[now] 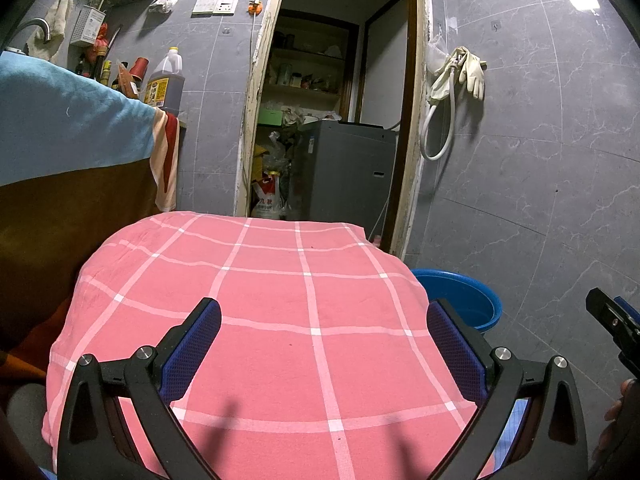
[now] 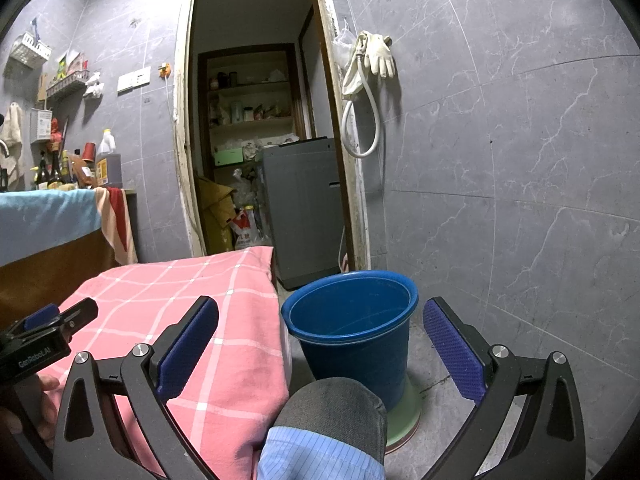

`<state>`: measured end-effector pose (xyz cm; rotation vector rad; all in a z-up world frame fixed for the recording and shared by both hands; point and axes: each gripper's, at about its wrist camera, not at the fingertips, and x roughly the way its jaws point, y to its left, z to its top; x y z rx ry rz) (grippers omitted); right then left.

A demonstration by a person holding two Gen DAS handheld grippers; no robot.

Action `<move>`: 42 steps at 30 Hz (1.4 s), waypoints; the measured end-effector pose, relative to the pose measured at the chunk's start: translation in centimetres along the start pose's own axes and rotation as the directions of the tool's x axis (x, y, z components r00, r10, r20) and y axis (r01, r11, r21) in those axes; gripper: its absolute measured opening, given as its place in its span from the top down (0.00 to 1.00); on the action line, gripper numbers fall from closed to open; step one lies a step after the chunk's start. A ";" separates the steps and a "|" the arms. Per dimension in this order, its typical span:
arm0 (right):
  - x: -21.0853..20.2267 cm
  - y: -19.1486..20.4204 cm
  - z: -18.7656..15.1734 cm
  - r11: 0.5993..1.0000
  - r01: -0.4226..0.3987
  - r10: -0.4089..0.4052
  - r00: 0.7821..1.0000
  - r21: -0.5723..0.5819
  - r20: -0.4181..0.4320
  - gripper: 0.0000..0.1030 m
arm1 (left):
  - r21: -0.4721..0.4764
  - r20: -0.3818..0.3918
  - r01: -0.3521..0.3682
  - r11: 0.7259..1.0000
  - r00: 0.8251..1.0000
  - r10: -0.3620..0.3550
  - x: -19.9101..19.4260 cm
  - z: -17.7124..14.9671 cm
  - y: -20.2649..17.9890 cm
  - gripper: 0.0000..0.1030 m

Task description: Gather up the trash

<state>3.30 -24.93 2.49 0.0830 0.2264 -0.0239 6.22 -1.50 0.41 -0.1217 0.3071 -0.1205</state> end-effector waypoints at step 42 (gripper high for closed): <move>-0.1 0.4 -0.1 1.000 0.000 0.000 1.000 -0.002 -0.006 0.00 | -0.016 -0.016 -0.027 1.000 1.000 0.027 0.1 0.0 -0.1 0.02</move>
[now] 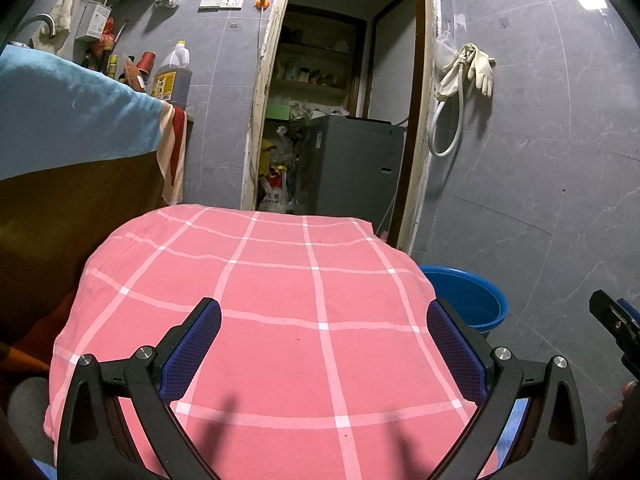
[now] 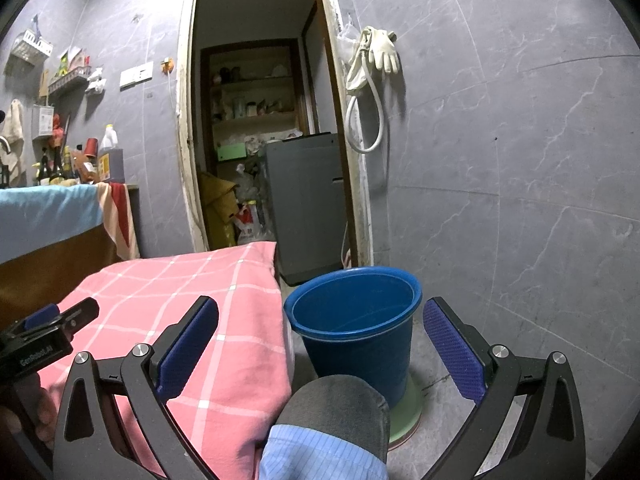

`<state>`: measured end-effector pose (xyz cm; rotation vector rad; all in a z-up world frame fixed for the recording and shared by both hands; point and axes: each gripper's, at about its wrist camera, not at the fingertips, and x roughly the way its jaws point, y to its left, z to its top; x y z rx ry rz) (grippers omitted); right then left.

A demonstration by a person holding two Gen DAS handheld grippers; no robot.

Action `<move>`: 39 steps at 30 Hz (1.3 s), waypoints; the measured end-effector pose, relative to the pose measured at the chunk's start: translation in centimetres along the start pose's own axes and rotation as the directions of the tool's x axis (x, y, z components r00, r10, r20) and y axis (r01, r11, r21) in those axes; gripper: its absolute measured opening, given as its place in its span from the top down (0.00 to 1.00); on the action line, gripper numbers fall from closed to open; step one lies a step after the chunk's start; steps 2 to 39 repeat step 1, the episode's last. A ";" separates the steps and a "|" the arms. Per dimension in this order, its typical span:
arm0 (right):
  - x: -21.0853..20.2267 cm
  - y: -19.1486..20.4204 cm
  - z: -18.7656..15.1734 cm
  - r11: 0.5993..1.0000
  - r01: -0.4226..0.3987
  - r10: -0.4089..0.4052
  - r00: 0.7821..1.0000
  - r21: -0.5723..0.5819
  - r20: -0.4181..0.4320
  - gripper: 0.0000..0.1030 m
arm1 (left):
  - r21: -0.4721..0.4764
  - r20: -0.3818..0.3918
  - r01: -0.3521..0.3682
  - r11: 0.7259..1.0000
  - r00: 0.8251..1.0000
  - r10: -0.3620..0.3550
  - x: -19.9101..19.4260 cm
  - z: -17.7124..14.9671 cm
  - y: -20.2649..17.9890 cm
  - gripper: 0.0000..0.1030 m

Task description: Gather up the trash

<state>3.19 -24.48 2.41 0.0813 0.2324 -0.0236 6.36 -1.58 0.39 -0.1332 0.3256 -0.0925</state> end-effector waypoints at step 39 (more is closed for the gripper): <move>0.0 0.0 0.0 1.000 0.000 0.000 1.000 0.000 0.000 0.00 | 0.000 0.000 0.000 1.000 1.000 0.000 0.0 0.0 0.0 0.02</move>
